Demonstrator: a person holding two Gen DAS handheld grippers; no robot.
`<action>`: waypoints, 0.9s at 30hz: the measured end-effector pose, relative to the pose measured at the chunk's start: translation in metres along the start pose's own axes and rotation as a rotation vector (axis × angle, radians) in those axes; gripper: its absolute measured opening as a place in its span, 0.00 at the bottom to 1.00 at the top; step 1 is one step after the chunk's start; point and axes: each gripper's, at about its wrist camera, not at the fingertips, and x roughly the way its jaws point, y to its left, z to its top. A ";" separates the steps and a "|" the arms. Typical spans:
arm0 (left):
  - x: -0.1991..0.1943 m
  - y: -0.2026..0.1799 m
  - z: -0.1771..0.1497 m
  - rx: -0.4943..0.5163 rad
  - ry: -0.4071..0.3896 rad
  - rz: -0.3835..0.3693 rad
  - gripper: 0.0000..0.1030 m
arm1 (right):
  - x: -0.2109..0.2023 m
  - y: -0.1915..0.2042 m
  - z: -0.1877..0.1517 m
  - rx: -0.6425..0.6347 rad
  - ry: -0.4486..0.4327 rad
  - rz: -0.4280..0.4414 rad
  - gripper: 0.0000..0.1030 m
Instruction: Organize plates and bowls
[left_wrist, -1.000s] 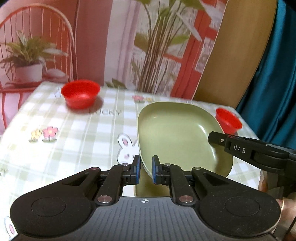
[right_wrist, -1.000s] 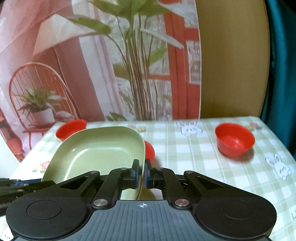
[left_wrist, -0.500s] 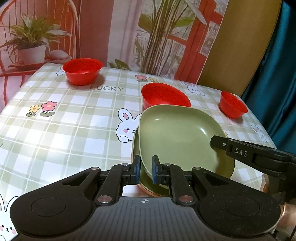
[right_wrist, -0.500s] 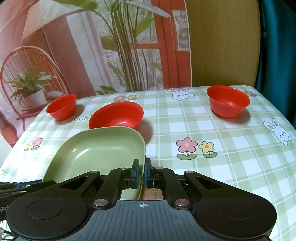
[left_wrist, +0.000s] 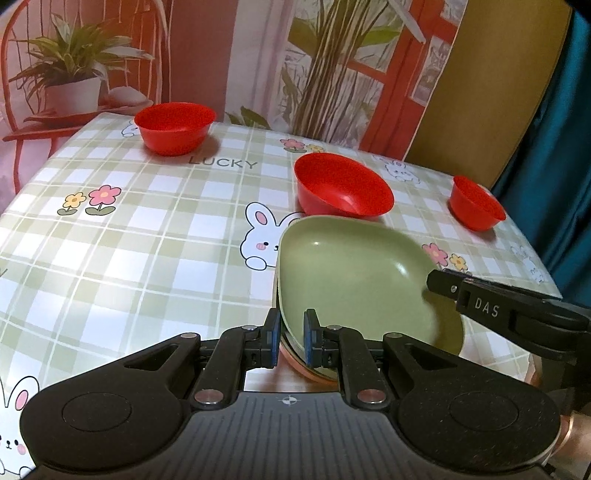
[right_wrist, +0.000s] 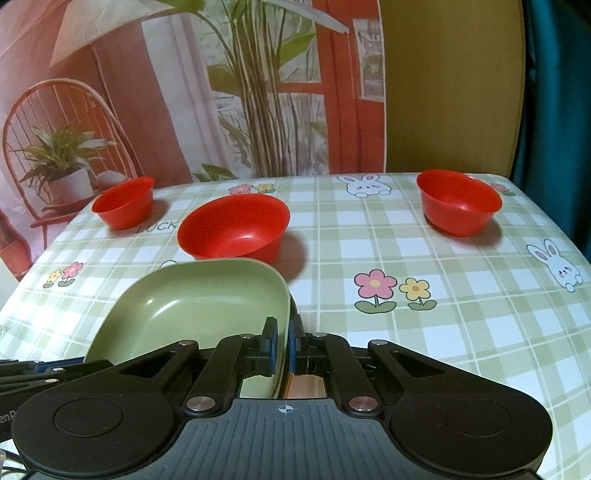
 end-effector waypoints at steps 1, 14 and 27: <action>0.000 0.000 0.000 -0.001 -0.005 -0.001 0.15 | 0.000 0.000 0.000 0.001 0.000 0.000 0.09; -0.007 0.003 0.001 -0.017 -0.054 0.025 0.16 | 0.010 -0.004 -0.008 0.014 0.057 0.004 0.16; -0.001 0.007 -0.003 -0.037 -0.059 0.030 0.17 | 0.015 -0.007 -0.013 0.020 0.066 -0.001 0.16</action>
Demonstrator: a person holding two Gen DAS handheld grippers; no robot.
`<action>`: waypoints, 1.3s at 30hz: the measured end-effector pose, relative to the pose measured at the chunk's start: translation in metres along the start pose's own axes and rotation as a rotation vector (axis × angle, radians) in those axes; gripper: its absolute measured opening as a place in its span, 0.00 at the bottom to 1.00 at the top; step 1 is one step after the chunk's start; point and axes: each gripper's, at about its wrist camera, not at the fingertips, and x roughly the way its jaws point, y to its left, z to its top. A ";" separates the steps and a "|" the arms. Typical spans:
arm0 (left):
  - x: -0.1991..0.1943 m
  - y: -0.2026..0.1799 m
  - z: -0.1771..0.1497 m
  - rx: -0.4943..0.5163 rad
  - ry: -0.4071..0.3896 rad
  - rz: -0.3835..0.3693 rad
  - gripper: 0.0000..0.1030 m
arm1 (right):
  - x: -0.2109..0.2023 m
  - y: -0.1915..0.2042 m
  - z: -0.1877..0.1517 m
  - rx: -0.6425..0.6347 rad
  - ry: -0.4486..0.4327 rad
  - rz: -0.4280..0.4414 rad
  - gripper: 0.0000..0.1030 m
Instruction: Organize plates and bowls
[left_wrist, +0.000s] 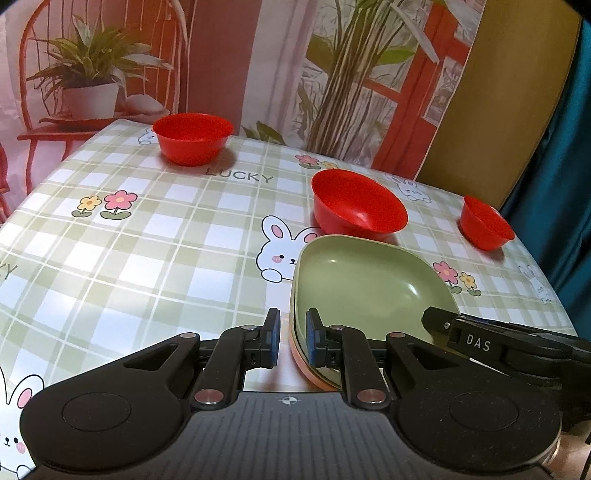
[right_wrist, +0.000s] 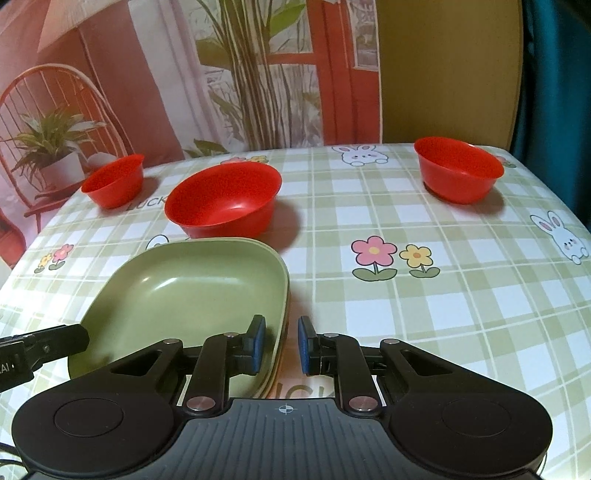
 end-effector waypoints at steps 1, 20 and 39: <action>0.001 0.000 0.000 0.002 0.000 0.003 0.17 | 0.000 0.000 0.000 0.000 0.001 0.000 0.16; -0.019 0.016 0.031 0.005 -0.076 -0.013 0.17 | -0.017 -0.007 0.015 0.023 -0.063 0.031 0.19; -0.090 0.134 0.171 0.083 -0.266 0.255 0.18 | -0.042 0.063 0.130 -0.003 -0.156 0.195 0.19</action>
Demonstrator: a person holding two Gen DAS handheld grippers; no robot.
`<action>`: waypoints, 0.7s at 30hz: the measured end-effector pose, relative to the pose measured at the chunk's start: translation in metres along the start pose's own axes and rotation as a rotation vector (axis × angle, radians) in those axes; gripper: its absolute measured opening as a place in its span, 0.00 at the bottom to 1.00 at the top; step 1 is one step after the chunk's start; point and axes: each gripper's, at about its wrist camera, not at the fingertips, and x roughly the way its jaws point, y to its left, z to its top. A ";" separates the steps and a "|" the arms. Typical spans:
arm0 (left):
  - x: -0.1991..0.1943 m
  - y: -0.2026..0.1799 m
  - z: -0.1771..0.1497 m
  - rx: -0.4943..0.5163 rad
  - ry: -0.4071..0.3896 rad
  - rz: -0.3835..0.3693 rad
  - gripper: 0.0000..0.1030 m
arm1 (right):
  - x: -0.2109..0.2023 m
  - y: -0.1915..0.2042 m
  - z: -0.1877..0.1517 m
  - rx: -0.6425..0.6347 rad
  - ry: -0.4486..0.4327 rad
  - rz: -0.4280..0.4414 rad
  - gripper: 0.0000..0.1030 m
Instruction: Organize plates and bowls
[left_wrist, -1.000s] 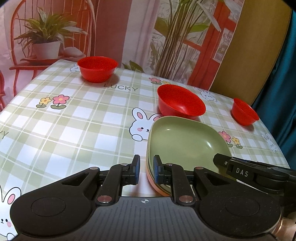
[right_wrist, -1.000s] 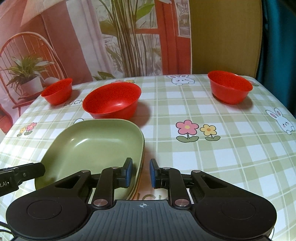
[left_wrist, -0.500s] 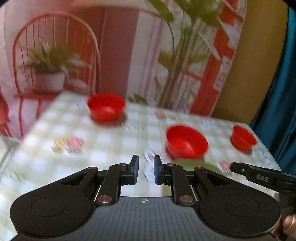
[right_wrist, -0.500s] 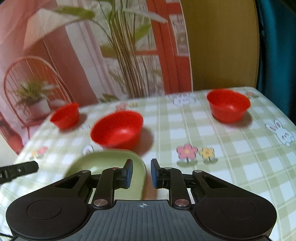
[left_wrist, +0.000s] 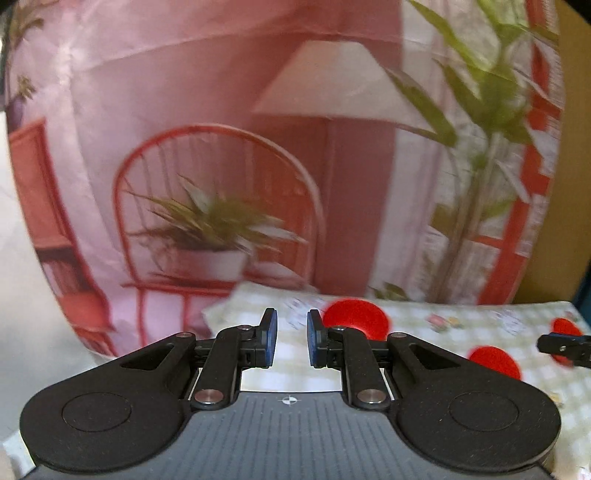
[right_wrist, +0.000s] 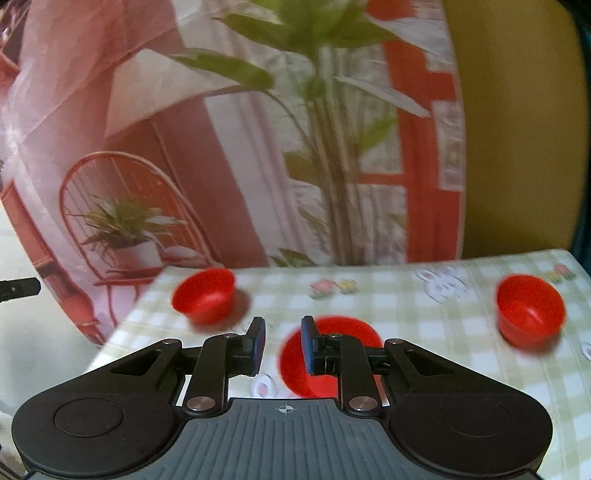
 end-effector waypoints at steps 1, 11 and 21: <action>0.004 0.005 0.005 -0.001 -0.001 0.013 0.18 | 0.006 0.006 0.006 -0.002 0.003 0.008 0.19; 0.077 0.029 0.036 -0.001 0.013 -0.010 0.37 | 0.078 0.063 0.059 -0.088 0.024 0.039 0.19; 0.196 -0.004 0.009 -0.053 0.153 -0.154 0.50 | 0.194 0.081 0.073 -0.017 0.190 0.043 0.22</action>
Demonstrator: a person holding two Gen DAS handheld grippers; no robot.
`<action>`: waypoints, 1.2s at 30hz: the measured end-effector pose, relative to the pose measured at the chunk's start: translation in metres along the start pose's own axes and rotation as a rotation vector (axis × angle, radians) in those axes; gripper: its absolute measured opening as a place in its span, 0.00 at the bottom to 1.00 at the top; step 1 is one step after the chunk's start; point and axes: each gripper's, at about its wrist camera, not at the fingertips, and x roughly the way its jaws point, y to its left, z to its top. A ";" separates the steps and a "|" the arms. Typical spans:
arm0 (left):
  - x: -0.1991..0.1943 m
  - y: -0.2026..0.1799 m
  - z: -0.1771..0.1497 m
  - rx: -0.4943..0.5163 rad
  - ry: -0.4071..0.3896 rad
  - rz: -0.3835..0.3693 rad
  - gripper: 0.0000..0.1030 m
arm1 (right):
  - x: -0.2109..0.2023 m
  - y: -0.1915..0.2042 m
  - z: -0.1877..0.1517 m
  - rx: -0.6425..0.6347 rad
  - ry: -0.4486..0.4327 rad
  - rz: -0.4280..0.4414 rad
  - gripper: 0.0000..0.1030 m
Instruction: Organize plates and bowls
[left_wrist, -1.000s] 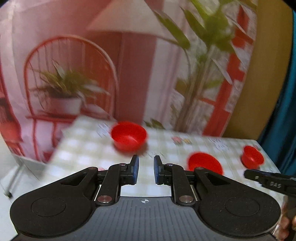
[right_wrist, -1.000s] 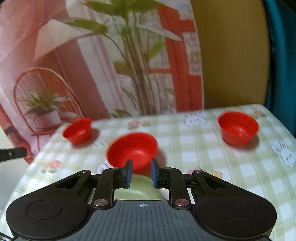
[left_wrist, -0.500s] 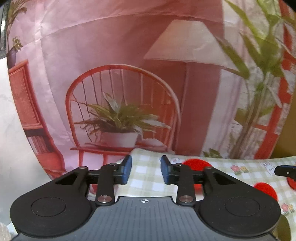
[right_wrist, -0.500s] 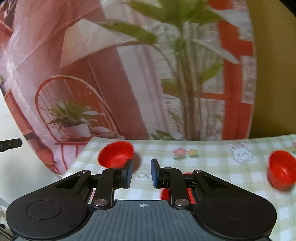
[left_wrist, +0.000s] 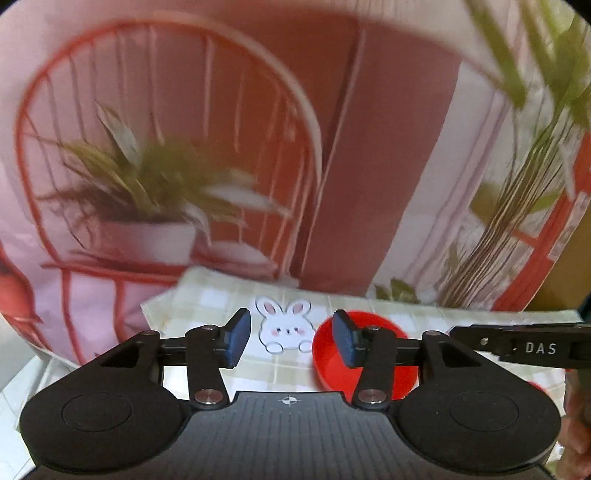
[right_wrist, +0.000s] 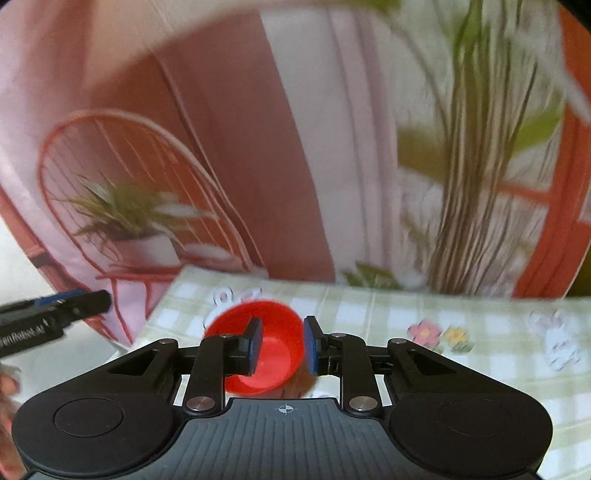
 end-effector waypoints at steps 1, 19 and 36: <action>0.010 -0.002 -0.004 0.008 0.013 0.004 0.50 | 0.012 -0.002 0.000 0.023 0.030 0.004 0.22; 0.081 -0.011 -0.027 -0.057 0.147 -0.035 0.34 | 0.093 -0.031 -0.017 0.224 0.201 0.007 0.20; 0.004 -0.022 -0.027 -0.039 0.102 0.007 0.07 | 0.044 -0.008 -0.028 0.227 0.207 0.045 0.08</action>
